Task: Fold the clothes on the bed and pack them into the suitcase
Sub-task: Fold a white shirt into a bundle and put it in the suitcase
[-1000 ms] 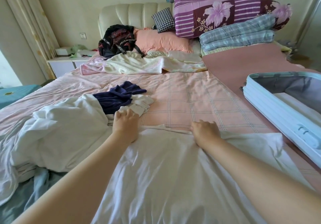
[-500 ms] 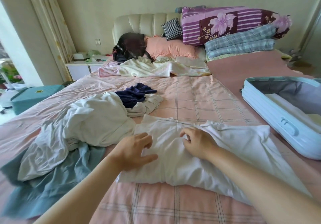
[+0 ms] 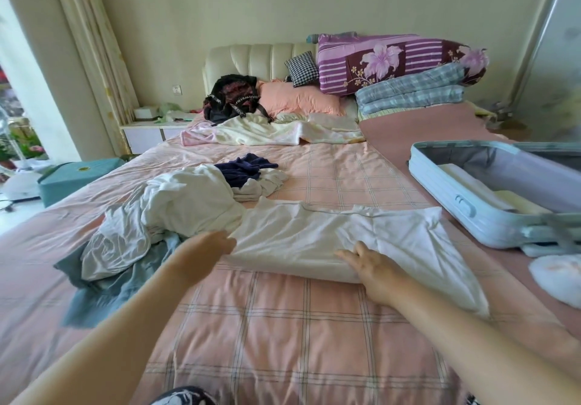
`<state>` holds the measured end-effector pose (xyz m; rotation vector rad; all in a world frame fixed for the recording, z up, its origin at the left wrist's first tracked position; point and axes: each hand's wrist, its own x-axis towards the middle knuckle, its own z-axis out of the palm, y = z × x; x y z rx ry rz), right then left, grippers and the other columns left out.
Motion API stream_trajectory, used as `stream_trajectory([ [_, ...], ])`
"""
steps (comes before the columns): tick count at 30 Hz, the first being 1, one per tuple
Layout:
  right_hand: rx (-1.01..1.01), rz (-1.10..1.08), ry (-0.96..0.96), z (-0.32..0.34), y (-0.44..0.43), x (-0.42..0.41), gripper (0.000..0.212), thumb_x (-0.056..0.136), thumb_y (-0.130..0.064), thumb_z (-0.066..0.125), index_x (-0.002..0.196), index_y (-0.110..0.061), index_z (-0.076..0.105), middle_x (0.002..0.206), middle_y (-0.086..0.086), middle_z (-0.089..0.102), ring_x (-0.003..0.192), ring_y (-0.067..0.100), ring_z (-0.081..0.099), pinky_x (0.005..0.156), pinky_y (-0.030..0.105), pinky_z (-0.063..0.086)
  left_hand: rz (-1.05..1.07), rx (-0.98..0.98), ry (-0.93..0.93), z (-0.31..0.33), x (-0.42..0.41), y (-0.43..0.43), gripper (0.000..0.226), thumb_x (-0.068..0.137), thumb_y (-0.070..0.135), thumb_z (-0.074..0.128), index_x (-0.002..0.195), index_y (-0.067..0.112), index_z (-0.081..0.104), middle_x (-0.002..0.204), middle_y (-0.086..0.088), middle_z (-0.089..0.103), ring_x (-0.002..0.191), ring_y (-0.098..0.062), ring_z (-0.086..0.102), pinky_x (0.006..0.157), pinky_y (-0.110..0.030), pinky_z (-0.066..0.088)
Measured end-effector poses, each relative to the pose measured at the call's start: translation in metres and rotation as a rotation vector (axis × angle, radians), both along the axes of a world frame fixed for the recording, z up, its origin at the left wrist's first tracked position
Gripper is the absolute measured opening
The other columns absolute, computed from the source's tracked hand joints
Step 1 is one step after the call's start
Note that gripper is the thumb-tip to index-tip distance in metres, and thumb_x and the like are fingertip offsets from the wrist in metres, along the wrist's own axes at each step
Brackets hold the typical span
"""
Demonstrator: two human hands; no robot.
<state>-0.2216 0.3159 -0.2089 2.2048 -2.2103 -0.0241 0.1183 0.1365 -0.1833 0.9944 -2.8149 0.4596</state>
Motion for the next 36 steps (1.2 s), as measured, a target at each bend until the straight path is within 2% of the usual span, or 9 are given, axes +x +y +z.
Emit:
stream_trajectory([
  [2, 0.021, -0.007, 0.023, -0.003, 0.005, -0.003, 0.087, 0.084, 0.008, 0.052, 0.153, -0.035, 0.025, 0.127, 0.003, 0.036, 0.106, 0.022, 0.054, 0.076, 0.030, 0.045, 0.011, 0.070, 0.064, 0.003, 0.018, -0.005, 0.053, 0.075, -0.010, 0.067, 0.081, 0.035, 0.041, 0.079, 0.011, 0.046, 0.071, -0.019, 0.057, 0.059, -0.033, 0.053],
  [4, 0.092, -0.008, -0.004, -0.007, 0.009, 0.001, 0.088, 0.084, 0.007, 0.053, 0.154, -0.037, 0.024, 0.129, 0.002, 0.037, 0.109, 0.022, 0.054, 0.081, 0.031, 0.047, 0.075, 0.071, -0.270, -0.001, 0.018, 0.010, 0.036, 0.089, 0.003, 0.061, 0.104, 0.036, 0.059, 0.094, 0.014, 0.050, 0.095, -0.016, 0.057, 0.077, -0.023, 0.050],
  [6, 0.150, -0.009, -0.061, -0.008, 0.012, 0.003, 0.090, 0.082, 0.003, 0.056, 0.154, -0.040, 0.023, 0.130, 0.000, 0.037, 0.111, 0.021, 0.054, 0.082, 0.028, 0.047, 0.204, 0.102, -0.502, -0.008, 0.004, 0.028, 0.034, 0.097, 0.012, 0.051, 0.128, 0.026, 0.053, 0.124, 0.013, 0.049, 0.124, -0.012, 0.049, 0.100, -0.023, 0.041],
  [11, 0.151, -0.097, -0.350, -0.001, 0.022, -0.009, 0.060, 0.082, -0.038, 0.059, 0.140, -0.047, 0.050, 0.114, -0.016, 0.043, 0.111, 0.011, 0.058, 0.095, 0.026, 0.047, 0.342, 0.164, -0.473, 0.013, -0.041, 0.043, 0.032, 0.094, 0.019, 0.047, 0.123, 0.023, 0.058, 0.128, 0.004, 0.059, 0.122, -0.020, 0.056, 0.101, -0.036, 0.039],
  [14, 0.029, -0.202, -0.600, 0.006, 0.031, -0.019, 0.031, 0.092, -0.032, 0.055, 0.118, -0.038, 0.070, 0.106, -0.017, 0.060, 0.096, 0.004, 0.062, 0.084, 0.020, 0.047, 0.314, 0.242, -0.256, 0.031, -0.084, 0.052, 0.033, 0.094, 0.010, 0.046, 0.122, 0.021, 0.060, 0.122, -0.001, 0.061, 0.111, -0.021, 0.059, 0.093, -0.034, 0.049],
  [19, -0.305, -0.451, -0.258, 0.005, 0.059, -0.065, 0.033, 0.095, -0.019, 0.048, 0.124, -0.025, 0.063, 0.128, 0.001, 0.057, 0.118, 0.024, 0.054, 0.096, 0.035, 0.045, 0.132, 0.477, 0.022, 0.031, -0.174, 0.091, 0.044, 0.090, -0.005, 0.041, 0.116, 0.024, 0.062, 0.119, 0.002, 0.059, 0.102, -0.020, 0.061, 0.087, -0.035, 0.055],
  [24, -0.101, -0.959, -0.264, 0.001, 0.088, -0.105, 0.048, 0.100, -0.044, 0.035, 0.130, -0.010, 0.051, 0.134, 0.011, 0.054, 0.121, 0.031, 0.054, 0.097, 0.040, 0.043, -0.032, 0.575, 0.180, 0.009, -0.245, 0.123, 0.035, 0.099, 0.009, 0.041, 0.125, 0.025, 0.058, 0.134, 0.001, 0.056, 0.118, -0.020, 0.055, 0.101, -0.038, 0.046],
  [29, -0.312, -0.860, -0.510, -0.008, 0.091, -0.124, 0.041, 0.105, -0.042, 0.036, 0.115, -0.012, 0.062, 0.119, 0.011, 0.065, 0.111, 0.032, 0.060, 0.081, 0.035, 0.042, -0.136, 0.557, 0.225, -0.017, -0.289, 0.154, 0.046, 0.103, 0.036, 0.042, 0.148, 0.026, 0.039, 0.156, 0.003, 0.035, 0.144, -0.020, 0.029, 0.115, -0.039, 0.029],
  [36, -0.359, -0.737, -0.030, -0.015, 0.112, -0.150, 0.031, 0.106, -0.036, 0.041, 0.105, -0.011, 0.060, 0.104, 0.009, 0.071, 0.098, 0.031, 0.068, 0.069, 0.034, 0.041, -0.087, 0.366, -0.051, -0.066, -0.291, 0.162, 0.089, 0.086, 0.081, 0.028, 0.156, 0.038, -0.006, 0.166, 0.006, -0.007, 0.152, -0.018, -0.008, 0.120, -0.054, -0.001],
])
